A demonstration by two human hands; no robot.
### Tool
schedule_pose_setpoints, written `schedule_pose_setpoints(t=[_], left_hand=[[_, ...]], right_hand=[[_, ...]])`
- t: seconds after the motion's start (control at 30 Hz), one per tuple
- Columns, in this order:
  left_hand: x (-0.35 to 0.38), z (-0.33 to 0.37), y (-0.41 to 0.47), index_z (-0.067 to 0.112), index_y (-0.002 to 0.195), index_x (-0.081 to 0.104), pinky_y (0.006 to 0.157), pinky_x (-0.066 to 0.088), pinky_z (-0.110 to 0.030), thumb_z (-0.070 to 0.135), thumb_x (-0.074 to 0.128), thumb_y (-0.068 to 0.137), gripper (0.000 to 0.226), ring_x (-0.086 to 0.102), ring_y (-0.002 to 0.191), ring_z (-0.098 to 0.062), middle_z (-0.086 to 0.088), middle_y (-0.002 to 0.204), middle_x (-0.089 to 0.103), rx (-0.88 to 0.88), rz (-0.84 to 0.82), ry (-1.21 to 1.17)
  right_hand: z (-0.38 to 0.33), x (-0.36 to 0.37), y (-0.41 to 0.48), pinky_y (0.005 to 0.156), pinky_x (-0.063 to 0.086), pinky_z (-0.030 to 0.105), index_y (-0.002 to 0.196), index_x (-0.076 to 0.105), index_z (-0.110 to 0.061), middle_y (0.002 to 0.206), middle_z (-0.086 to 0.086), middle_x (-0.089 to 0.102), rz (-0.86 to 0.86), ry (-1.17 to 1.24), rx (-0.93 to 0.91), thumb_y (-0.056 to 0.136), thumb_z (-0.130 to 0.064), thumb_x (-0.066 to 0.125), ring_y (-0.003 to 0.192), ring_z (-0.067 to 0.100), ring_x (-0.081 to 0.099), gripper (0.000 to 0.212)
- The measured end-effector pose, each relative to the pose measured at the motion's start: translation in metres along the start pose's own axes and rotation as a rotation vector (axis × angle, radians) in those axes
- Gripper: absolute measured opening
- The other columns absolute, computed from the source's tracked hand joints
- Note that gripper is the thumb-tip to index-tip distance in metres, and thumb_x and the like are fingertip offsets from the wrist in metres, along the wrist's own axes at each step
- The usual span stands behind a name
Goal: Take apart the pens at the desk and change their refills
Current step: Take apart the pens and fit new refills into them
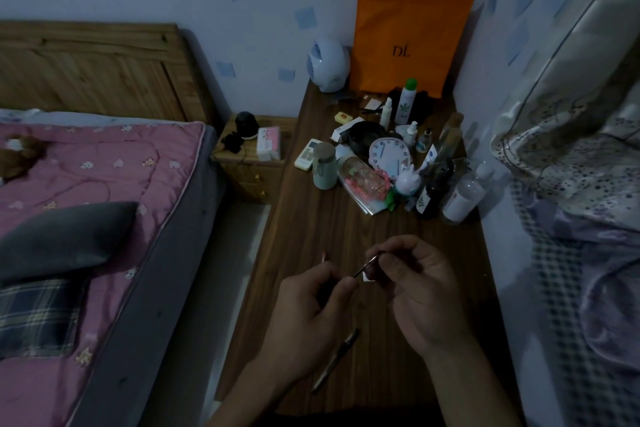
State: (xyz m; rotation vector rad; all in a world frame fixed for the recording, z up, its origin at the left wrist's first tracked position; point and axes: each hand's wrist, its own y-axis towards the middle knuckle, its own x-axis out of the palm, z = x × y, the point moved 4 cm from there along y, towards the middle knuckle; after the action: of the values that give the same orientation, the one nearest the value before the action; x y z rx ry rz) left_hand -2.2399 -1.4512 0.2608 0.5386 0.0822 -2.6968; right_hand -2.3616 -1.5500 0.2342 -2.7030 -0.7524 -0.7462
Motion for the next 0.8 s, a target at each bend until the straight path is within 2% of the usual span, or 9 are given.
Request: schedule_pose_setpoints(t=[0.13, 0.23, 0.33, 0.43, 0.6, 0.8], left_hand=[[-0.0018, 0.0042, 0.0011, 0.021, 0.071, 0.062, 0.047, 0.035, -0.022, 0.027, 0.062, 0.093, 0.023, 0.047, 0.049, -0.005, -0.003, 0.059, 0.058, 0.027, 0.018, 0.009], [-0.0023, 0.0057, 0.0014, 0.020, 0.070, 0.062, 0.049, 0.034, -0.016, 0.024, 0.062, 0.093, 0.024, 0.048, 0.048, -0.003, 0.001, 0.055, 0.056, 0.031, 0.016, 0.005], [-0.0022, 0.0073, 0.0006, 0.021, 0.068, 0.061, 0.052, 0.034, -0.012, 0.021, 0.063, 0.093, 0.025, 0.047, 0.048, -0.003, -0.004, 0.055, 0.057, 0.035, 0.016, 0.005], [-0.0027, 0.0078, 0.0008, 0.026, 0.066, 0.059, 0.049, 0.033, -0.015, 0.022, 0.063, 0.093, 0.028, 0.045, 0.047, -0.003, -0.004, 0.056, 0.057, 0.033, 0.029, 0.007], [-0.0047, 0.0069, -0.0016, 0.039, 0.067, 0.059, 0.046, 0.034, -0.024, 0.025, 0.062, 0.093, 0.030, 0.046, 0.048, -0.005, 0.005, 0.056, 0.056, 0.021, 0.027, 0.007], [-0.0070, 0.0033, -0.0015, 0.022, 0.069, 0.061, 0.047, 0.033, -0.024, 0.027, 0.063, 0.093, 0.025, 0.045, 0.048, -0.005, -0.007, 0.059, 0.057, 0.027, 0.013, 0.036]], right_hand=[[-0.0044, 0.0041, -0.0014, 0.068, 0.058, 0.023, 0.078, 0.078, -0.025, 0.081, 0.003, 0.077, 0.005, 0.011, -0.025, 0.056, -0.042, 0.094, 0.078, 0.013, 0.073, 0.032], [-0.0070, 0.0065, -0.0023, 0.067, 0.057, 0.023, 0.077, 0.077, -0.025, 0.080, 0.003, 0.076, 0.002, 0.016, -0.037, 0.056, -0.041, 0.094, 0.076, 0.012, 0.072, 0.032], [-0.0090, 0.0071, -0.0032, 0.067, 0.057, 0.023, 0.077, 0.077, -0.026, 0.080, 0.001, 0.076, 0.003, -0.017, -0.052, 0.057, -0.044, 0.093, 0.076, 0.011, 0.071, 0.031], [-0.0100, 0.0073, -0.0036, 0.068, 0.057, 0.022, 0.080, 0.078, -0.024, 0.082, 0.002, 0.076, 0.000, -0.086, -0.074, 0.060, -0.045, 0.091, 0.079, 0.012, 0.072, 0.032], [-0.0097, 0.0077, -0.0039, 0.070, 0.056, 0.021, 0.084, 0.079, -0.023, 0.084, 0.004, 0.077, -0.007, -0.165, -0.078, 0.063, -0.047, 0.089, 0.081, 0.012, 0.072, 0.033], [-0.0085, 0.0087, -0.0047, 0.069, 0.056, 0.021, 0.084, 0.079, -0.022, 0.083, 0.003, 0.076, -0.030, -0.199, -0.047, 0.063, -0.050, 0.087, 0.081, 0.011, 0.071, 0.035]])
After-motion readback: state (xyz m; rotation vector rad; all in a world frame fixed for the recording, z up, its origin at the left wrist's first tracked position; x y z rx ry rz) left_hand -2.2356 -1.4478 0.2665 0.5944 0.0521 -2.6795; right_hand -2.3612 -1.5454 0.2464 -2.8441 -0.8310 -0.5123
